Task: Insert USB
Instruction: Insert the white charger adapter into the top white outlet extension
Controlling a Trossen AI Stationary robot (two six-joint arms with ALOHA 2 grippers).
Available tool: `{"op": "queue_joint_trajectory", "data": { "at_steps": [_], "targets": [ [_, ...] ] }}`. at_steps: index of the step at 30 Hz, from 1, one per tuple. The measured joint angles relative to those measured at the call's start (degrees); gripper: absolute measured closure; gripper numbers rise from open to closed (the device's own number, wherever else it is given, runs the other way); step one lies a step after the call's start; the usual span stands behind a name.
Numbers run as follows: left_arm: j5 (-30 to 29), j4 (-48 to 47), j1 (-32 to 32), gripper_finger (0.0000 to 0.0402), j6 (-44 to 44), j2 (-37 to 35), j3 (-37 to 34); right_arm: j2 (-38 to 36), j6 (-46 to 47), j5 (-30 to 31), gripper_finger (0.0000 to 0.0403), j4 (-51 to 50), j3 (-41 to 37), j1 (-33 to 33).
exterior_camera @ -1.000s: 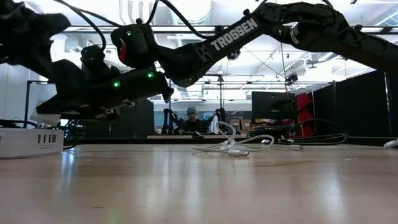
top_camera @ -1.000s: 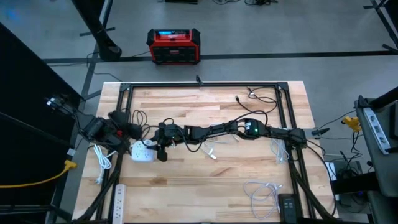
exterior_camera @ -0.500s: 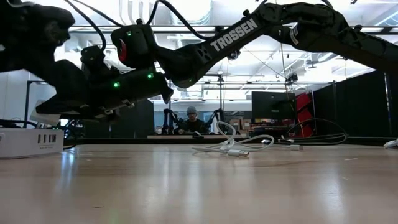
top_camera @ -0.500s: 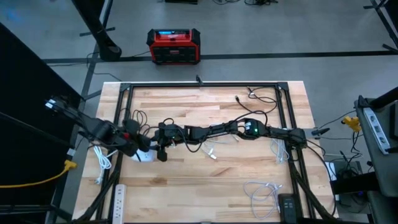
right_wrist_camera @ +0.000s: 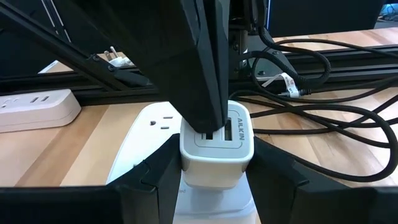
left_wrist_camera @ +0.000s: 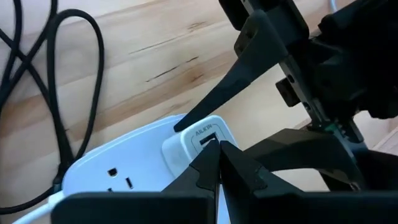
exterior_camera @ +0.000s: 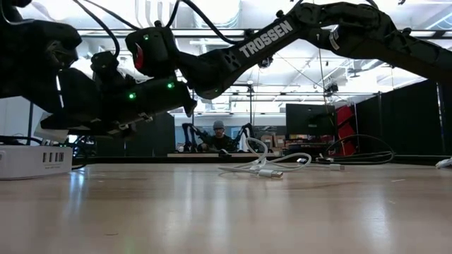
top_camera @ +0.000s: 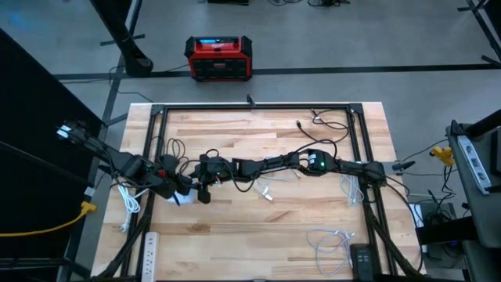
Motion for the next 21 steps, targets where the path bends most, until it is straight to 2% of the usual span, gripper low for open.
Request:
{"op": "queue_joint_trajectory", "data": {
  "at_steps": [21],
  "targets": [
    [1.14, 2.97, 0.0, 0.0401, -2.82, 0.47, -2.93, 0.0, -0.42, -0.06, 0.0258, -0.45, -0.04, 0.02]
  ]
}}
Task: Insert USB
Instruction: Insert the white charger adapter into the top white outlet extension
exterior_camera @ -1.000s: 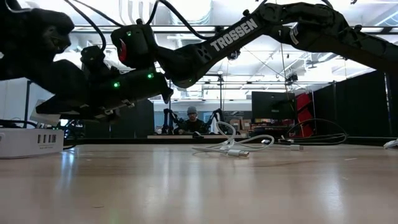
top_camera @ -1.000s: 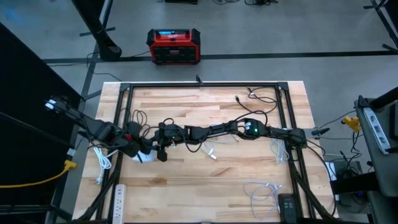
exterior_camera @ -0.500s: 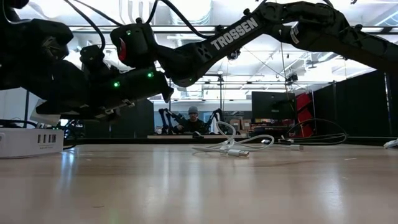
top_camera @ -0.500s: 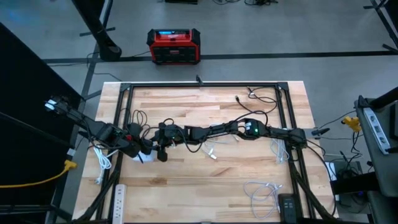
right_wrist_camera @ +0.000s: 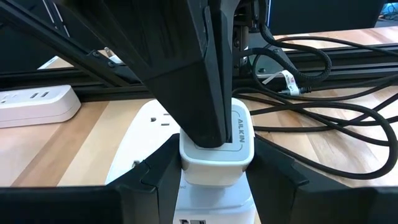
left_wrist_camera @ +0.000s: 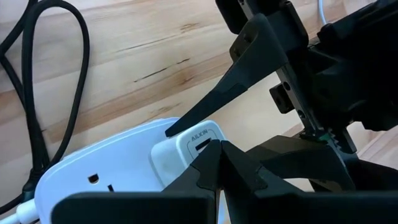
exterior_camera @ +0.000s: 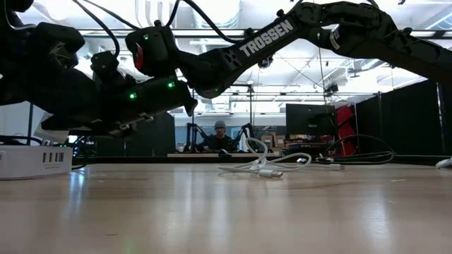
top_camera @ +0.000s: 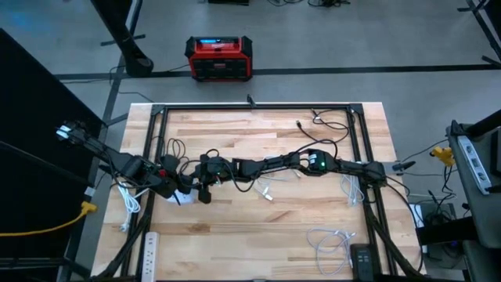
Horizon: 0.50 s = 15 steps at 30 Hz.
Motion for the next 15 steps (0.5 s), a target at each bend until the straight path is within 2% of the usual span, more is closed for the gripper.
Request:
{"op": "queue_joint_trajectory", "data": {
  "at_steps": [15],
  "targets": [
    [-0.02, 0.0, 0.0, 0.0402, 0.0, 0.02, 0.0, 0.02, -0.02, -0.18, 0.0258, 1.4, -0.07, 0.0]
  ]
}}
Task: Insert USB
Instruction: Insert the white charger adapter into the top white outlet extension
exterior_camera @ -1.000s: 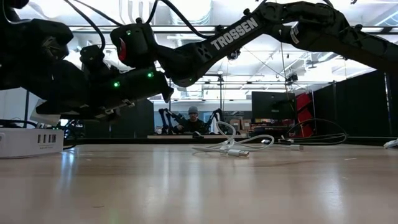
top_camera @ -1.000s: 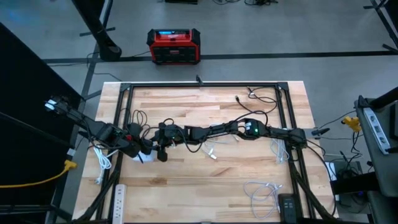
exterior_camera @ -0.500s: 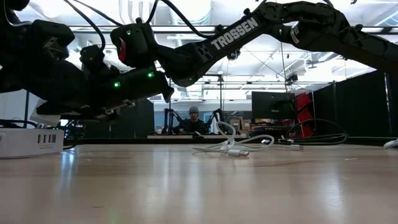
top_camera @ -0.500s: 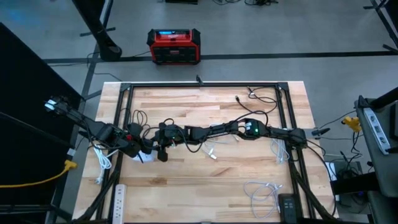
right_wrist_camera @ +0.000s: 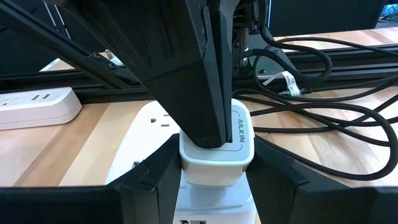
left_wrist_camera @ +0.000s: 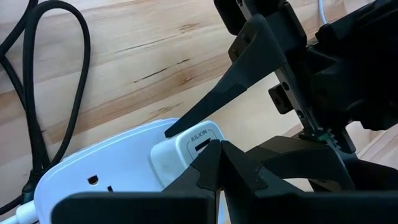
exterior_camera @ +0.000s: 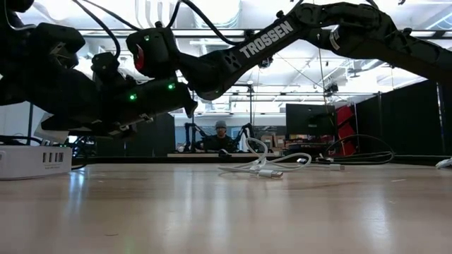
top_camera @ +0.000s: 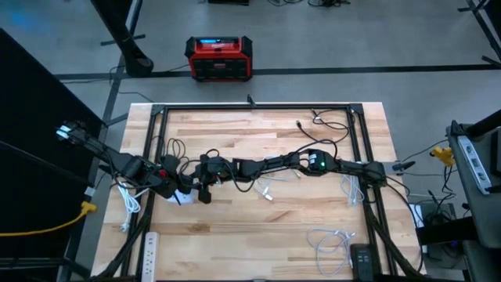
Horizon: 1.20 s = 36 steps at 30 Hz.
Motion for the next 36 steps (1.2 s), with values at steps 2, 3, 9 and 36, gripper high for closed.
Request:
{"op": "queue_joint_trajectory", "data": {
  "at_steps": [2, 3, 9, 36],
  "targets": [
    [0.02, 0.02, 0.0, 0.0402, 0.0, 0.0, 0.0, 0.0, -0.33, 0.01, 0.0258, 0.09, -0.01, 0.02],
    [0.04, 0.02, 0.0, 0.0402, 0.0, 0.0, 0.0, 0.0, -0.5, 0.01, 0.0258, 0.15, -0.01, 0.02],
    [1.58, 0.9, -0.08, 0.0401, 0.23, 0.0, 0.0, 0.31, -2.76, 0.05, 0.0191, -0.89, -0.09, 0.17],
    [-1.3, -0.81, -0.11, 0.0401, 2.01, -0.26, -0.46, -3.72, -10.05, -0.54, 0.0202, -17.03, -0.2, 3.34]
  ]
}}
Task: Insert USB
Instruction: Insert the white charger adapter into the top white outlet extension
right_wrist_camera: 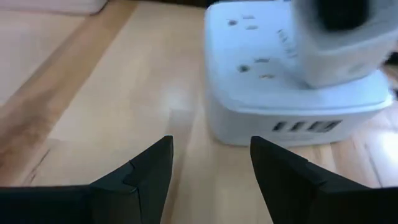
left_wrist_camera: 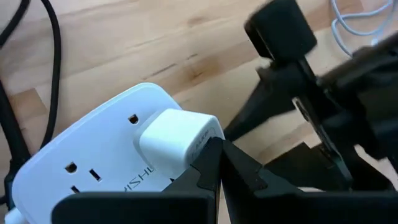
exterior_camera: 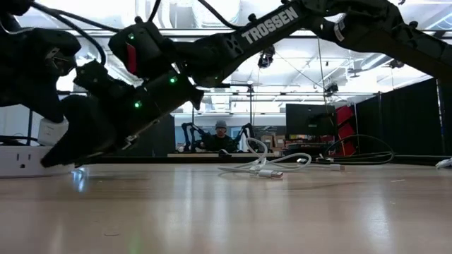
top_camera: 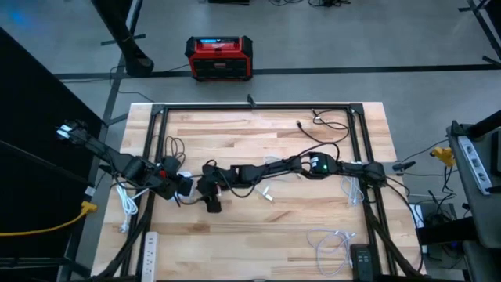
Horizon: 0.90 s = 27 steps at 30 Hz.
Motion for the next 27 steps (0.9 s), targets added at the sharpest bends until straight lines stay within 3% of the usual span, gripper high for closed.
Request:
{"op": "queue_joint_trajectory", "data": {
  "at_steps": [9, 15, 19, 27],
  "targets": [
    [-0.23, -3.13, 0.02, 0.0401, 5.15, 0.23, 6.46, -0.92, -2.29, 0.04, 0.0213, -0.23, 0.02, 1.8],
    [-2.63, -12.99, 0.02, 0.0401, 5.21, 1.29, 12.52, -2.3, -2.44, 0.14, 0.0226, -2.68, 0.11, 1.82],
    [-2.61, -14.82, 0.02, 0.0401, 4.87, 2.24, 13.77, -3.07, -3.86, 0.15, 0.0236, -3.03, 0.13, 1.82],
    [-2.83, -14.81, 0.0, 0.0401, 6.13, 3.82, 16.86, -4.38, -20.12, 0.23, 0.025, -3.69, 0.13, 2.13]
  ]
}}
